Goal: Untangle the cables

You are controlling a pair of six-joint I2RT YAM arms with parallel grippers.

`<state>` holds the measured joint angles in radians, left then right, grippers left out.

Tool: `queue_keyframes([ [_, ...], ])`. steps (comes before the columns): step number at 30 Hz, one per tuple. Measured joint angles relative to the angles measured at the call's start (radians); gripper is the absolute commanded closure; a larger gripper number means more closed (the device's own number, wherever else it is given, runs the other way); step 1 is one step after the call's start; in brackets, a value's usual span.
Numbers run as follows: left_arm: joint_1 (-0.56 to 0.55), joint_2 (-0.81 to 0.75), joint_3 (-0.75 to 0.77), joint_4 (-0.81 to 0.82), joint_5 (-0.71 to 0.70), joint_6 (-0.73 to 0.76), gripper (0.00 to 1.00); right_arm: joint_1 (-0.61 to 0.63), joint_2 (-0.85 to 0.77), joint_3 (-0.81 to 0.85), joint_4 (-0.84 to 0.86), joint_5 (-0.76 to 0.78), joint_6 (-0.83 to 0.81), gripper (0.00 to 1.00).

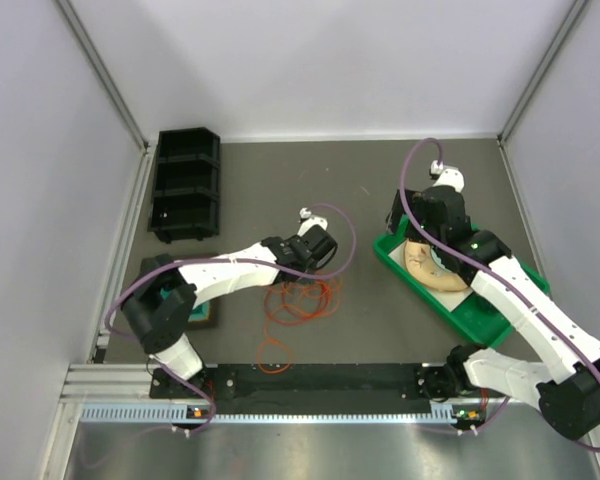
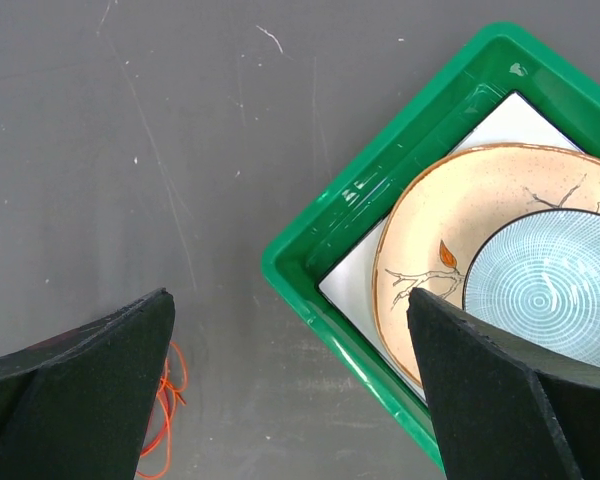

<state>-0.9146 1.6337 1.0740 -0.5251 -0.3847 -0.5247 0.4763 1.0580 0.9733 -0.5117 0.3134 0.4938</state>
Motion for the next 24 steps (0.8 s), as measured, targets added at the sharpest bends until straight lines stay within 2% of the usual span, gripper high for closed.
queue_keyframes([
  [6, 0.044, 0.068, 0.116, 0.002, 0.016, 0.022, 1.00, 0.000, -0.002, 0.003, 0.003, -0.006, 0.000, 0.01],
  [11, 0.121, 0.017, 0.241, 0.002, 0.066, 0.079, 0.98, 0.000, -0.022, 0.003, 0.001, -0.005, -0.001, 0.01],
  [14, 0.158, -0.050, 0.288, 0.000, 0.074, 0.101, 0.83, 0.000, -0.037, 0.002, 0.001, -0.005, 0.000, 0.01],
  [15, 0.159, -0.068, 0.296, 0.000, 0.082, 0.104, 0.75, 0.000, -0.039, 0.002, 0.002, -0.004, 0.000, 0.01],
  [16, 0.158, -0.079, 0.298, -0.001, 0.089, 0.106, 0.61, 0.000, -0.040, 0.002, 0.002, -0.005, 0.001, 0.01],
  [18, 0.153, -0.093, 0.295, -0.008, 0.118, 0.100, 0.42, 0.000, -0.041, 0.002, 0.003, -0.005, 0.001, 0.01],
  [19, 0.152, -0.093, 0.284, -0.006, 0.137, 0.090, 0.38, 0.000, -0.041, 0.002, 0.003, -0.005, 0.001, 0.01],
  [20, 0.151, -0.093, 0.266, -0.006, 0.155, 0.080, 0.30, 0.000, -0.041, 0.002, 0.003, -0.005, 0.001, 0.01],
  [24, 0.139, -0.074, 0.165, -0.031, 0.212, 0.044, 0.28, 0.000, -0.041, 0.002, 0.003, -0.005, 0.004, 0.01],
])
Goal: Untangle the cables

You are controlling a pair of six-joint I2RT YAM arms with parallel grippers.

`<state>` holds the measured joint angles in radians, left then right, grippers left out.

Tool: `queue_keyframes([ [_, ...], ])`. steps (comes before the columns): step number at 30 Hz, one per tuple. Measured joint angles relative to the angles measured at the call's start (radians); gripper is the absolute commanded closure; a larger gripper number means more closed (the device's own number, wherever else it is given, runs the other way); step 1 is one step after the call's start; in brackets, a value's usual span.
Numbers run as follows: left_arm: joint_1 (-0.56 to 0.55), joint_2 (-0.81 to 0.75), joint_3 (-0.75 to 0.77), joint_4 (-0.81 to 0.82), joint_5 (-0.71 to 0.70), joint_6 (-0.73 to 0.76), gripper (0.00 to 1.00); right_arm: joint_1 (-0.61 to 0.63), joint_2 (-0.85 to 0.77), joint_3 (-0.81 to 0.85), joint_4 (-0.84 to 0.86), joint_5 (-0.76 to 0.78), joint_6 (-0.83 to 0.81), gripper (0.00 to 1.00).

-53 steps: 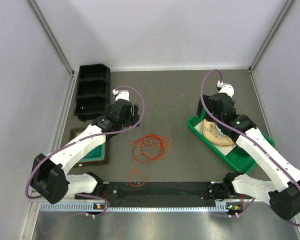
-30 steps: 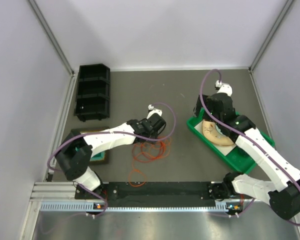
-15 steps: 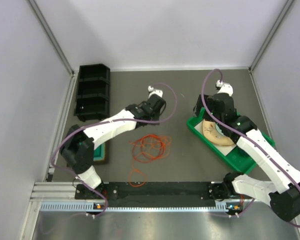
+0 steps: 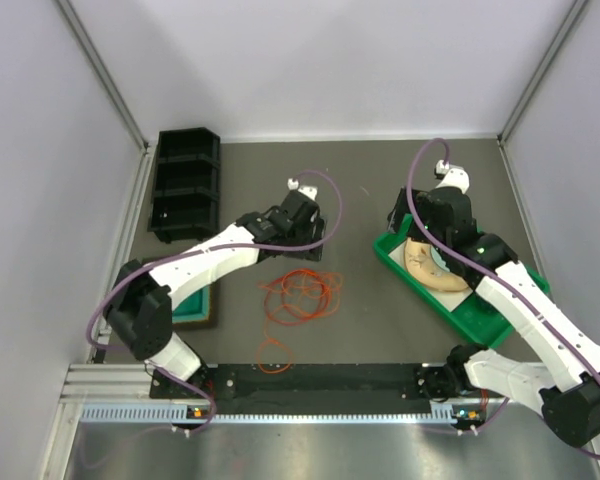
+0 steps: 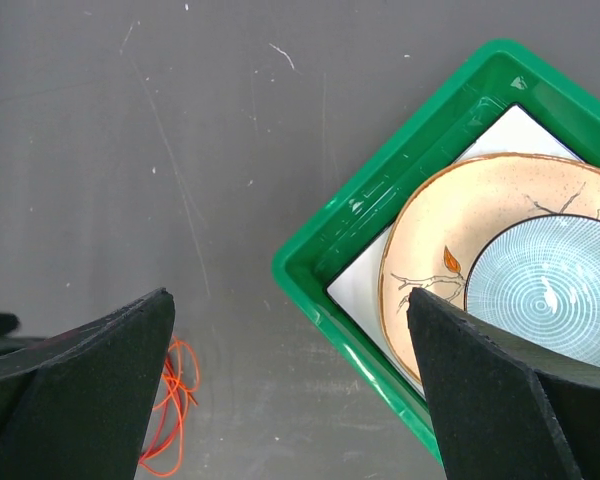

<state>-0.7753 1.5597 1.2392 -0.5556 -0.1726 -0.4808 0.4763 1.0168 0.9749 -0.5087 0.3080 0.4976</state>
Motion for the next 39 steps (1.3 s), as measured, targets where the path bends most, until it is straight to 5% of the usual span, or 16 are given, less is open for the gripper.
queue_keyframes([
  [5, -0.023, 0.064, -0.063, -0.030, 0.048, -0.027, 0.39, 0.000, 0.000, 0.000, 0.000, -0.003, 0.001, 0.01],
  [11, -0.043, 0.117, -0.082, -0.033, 0.056, -0.040, 0.68, 0.000, 0.000, 0.000, 0.000, -0.011, 0.004, 0.01],
  [14, -0.044, 0.153, -0.079, -0.031, 0.051, -0.027, 1.00, 0.000, 0.000, 0.000, 0.000, -0.017, 0.006, 0.01],
  [21, -0.042, 0.233, 0.062, -0.116, -0.034, 0.017, 1.00, 0.000, -0.001, 0.000, 0.000, -0.018, 0.011, 0.01],
  [39, 0.033, 0.126, 0.970, -0.204, -0.140, 0.206, 1.00, 0.000, -0.041, -0.060, 0.062, -0.073, 0.016, 0.01],
])
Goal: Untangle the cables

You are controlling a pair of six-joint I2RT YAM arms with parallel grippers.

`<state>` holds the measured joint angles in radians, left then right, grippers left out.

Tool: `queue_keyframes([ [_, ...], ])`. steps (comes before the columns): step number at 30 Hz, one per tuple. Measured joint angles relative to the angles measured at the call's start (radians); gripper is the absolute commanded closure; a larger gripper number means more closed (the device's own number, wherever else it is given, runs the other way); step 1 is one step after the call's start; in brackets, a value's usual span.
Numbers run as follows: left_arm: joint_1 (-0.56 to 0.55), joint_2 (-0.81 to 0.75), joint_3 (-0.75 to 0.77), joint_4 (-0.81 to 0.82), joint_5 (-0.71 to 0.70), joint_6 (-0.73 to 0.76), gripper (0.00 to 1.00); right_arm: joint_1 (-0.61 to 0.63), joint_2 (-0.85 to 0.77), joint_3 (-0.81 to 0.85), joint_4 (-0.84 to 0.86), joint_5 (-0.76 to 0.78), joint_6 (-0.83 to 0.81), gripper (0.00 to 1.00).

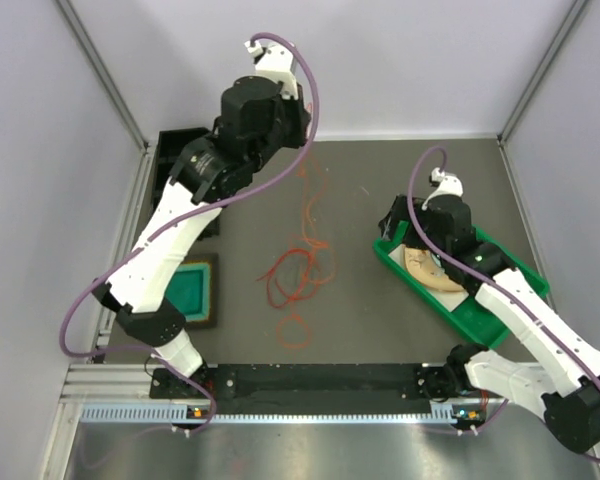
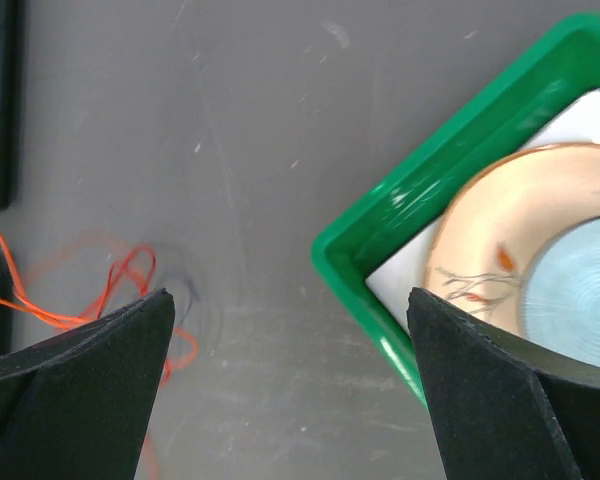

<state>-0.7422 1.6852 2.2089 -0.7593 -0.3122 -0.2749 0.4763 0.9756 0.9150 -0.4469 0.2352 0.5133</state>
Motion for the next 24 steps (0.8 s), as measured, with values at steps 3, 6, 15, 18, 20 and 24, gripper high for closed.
queue_keyframes([
  [3, 0.000, -0.014, 0.048, 0.001, -0.004, 0.017, 1.00, 0.011, 0.022, -0.051, 0.051, -0.087, 0.016, 0.01],
  [6, 0.000, -0.014, 0.064, 0.002, -0.011, 0.021, 1.00, 0.060, 0.068, -0.083, 0.093, -0.129, 0.030, 0.01],
  [15, 0.001, 0.008, 0.064, -0.017, 0.005, 0.019, 1.00, 0.216, 0.249, -0.141, 0.332, -0.256, -0.034, 0.02],
  [18, 0.001, 0.008, 0.064, -0.019, 0.005, 0.019, 1.00, 0.217, 0.286, -0.176, 0.429, -0.272, -0.045, 0.03],
  [20, 0.001, 0.008, 0.064, -0.020, 0.005, 0.018, 1.00, 0.217, 0.338, -0.178, 0.489, -0.267, -0.047, 0.03],
  [24, 0.002, 0.008, 0.064, -0.020, 0.007, 0.015, 1.00, 0.220, 0.476, -0.148, 0.566, -0.224, -0.049, 0.10],
])
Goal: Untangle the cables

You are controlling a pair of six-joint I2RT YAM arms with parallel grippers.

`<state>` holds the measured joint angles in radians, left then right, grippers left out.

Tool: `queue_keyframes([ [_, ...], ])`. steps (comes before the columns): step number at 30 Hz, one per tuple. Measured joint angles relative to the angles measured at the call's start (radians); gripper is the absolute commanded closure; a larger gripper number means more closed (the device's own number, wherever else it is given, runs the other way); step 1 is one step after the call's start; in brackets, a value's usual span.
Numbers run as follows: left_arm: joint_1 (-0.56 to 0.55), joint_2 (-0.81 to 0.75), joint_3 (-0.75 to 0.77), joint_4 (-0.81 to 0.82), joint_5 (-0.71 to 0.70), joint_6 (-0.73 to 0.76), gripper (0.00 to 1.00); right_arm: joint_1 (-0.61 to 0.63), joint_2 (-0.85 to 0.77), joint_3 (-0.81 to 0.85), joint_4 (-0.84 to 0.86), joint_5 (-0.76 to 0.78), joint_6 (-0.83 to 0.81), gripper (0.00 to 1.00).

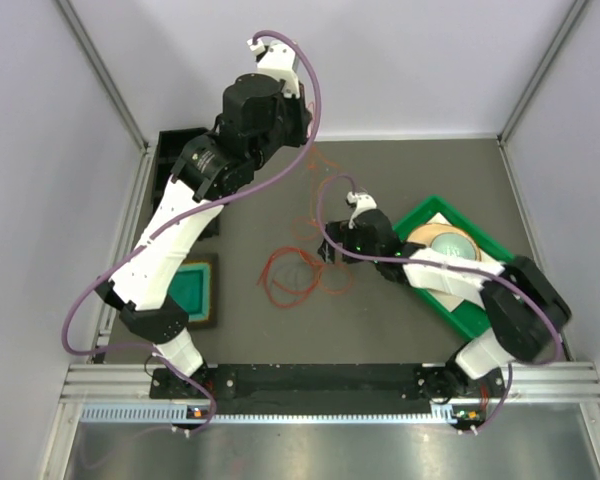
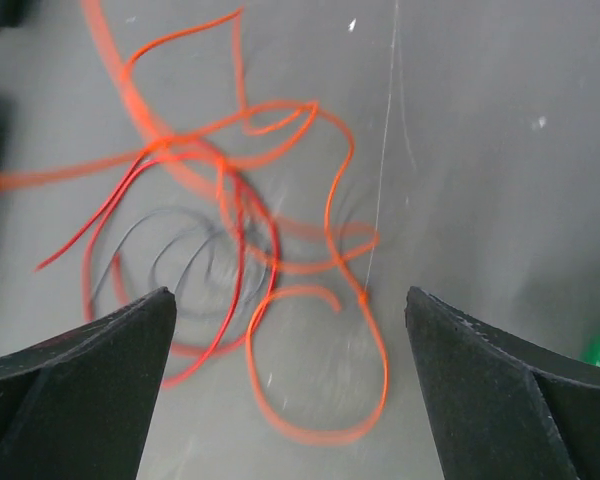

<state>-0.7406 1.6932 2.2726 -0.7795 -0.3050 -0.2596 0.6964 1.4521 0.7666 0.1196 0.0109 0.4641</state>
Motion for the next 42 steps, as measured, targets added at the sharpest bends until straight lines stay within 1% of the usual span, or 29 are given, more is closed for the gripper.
queue_keyframes([
  [1, 0.000, 0.000, 0.000, 0.000, 0.001, 0.000, 1.00, 0.002, 0.042, 0.017, 0.016, 0.014, 0.000, 0.15],
  [2, 0.000, 0.000, 0.000, 0.000, 0.001, -0.001, 1.00, 0.004, 0.086, 0.039, 0.029, 0.030, 0.000, 0.22],
  [3, 0.000, 0.000, 0.000, 0.000, 0.002, -0.002, 1.00, 0.005, 0.127, 0.063, 0.037, 0.047, 0.000, 0.38],
  [5, 0.000, -0.002, -0.001, 0.000, 0.001, -0.004, 1.00, 0.008, 0.195, 0.113, 0.056, 0.084, 0.001, 0.58],
  [6, 0.000, -0.006, -0.003, 0.000, 0.002, -0.005, 1.00, 0.009, 0.227, 0.142, 0.065, 0.105, 0.014, 0.86],
  [7, 0.000, -0.010, -0.007, 0.000, 0.001, -0.006, 1.00, 0.009, 0.240, 0.159, 0.072, 0.116, 0.014, 1.00],
  [10, 0.001, -0.031, -0.018, 0.000, -0.002, -0.008, 1.00, 0.010, 0.244, 0.201, 0.083, 0.164, 0.026, 1.00],
  [13, 0.002, -0.062, -0.038, 0.002, -0.027, -0.007, 1.00, 0.010, 0.236, 0.264, 0.082, 0.217, 0.000, 1.00],
  [16, 0.012, -0.101, -0.072, 0.002, -0.058, -0.006, 1.00, 0.010, 0.172, 0.290, 0.087, 0.247, -0.055, 1.00],
  [18, 0.037, -0.127, -0.094, 0.008, -0.071, -0.006, 1.00, 0.010, 0.104, 0.300, 0.094, 0.253, -0.090, 1.00],
  [21, 0.113, -0.153, -0.126, 0.023, -0.071, -0.008, 1.00, 0.010, 0.010, 0.349, 0.103, 0.252, -0.124, 1.00],
  [24, 0.187, -0.161, -0.153, 0.025, -0.067, -0.012, 1.00, 0.005, -0.059, 0.402, 0.133, 0.238, -0.126, 1.00],
  [27, 0.226, -0.161, -0.180, 0.029, -0.055, -0.018, 1.00, -0.004, -0.096, 0.461, 0.153, 0.211, -0.117, 1.00],
  [30, 0.231, -0.164, -0.230, 0.051, -0.040, -0.019, 1.00, -0.012, -0.089, 0.513, 0.174, 0.191, -0.104, 1.00],
  [33, 0.232, -0.163, -0.293, 0.076, -0.021, -0.020, 1.00, -0.021, -0.040, 0.544, 0.187, 0.175, -0.087, 1.00],
  [37, 0.236, -0.157, -0.375, 0.103, 0.004, -0.029, 1.00, -0.046, 0.067, 0.542, 0.177, 0.156, -0.043, 1.00],
  [39, 0.237, -0.139, -0.415, 0.119, 0.014, -0.032, 1.00, -0.060, 0.116, 0.507, 0.158, 0.146, -0.012, 1.00],
  [40, 0.237, -0.129, -0.441, 0.136, 0.021, -0.034, 1.00, -0.064, 0.138, 0.476, 0.138, 0.140, 0.013, 0.96],
  [41, 0.238, -0.114, -0.470, 0.148, 0.026, -0.035, 1.00, -0.069, 0.148, 0.463, 0.129, 0.137, 0.022, 0.74],
  [42, 0.238, -0.100, -0.489, 0.155, 0.031, -0.036, 1.00, -0.073, 0.163, 0.441, 0.115, 0.129, 0.041, 0.63],
])
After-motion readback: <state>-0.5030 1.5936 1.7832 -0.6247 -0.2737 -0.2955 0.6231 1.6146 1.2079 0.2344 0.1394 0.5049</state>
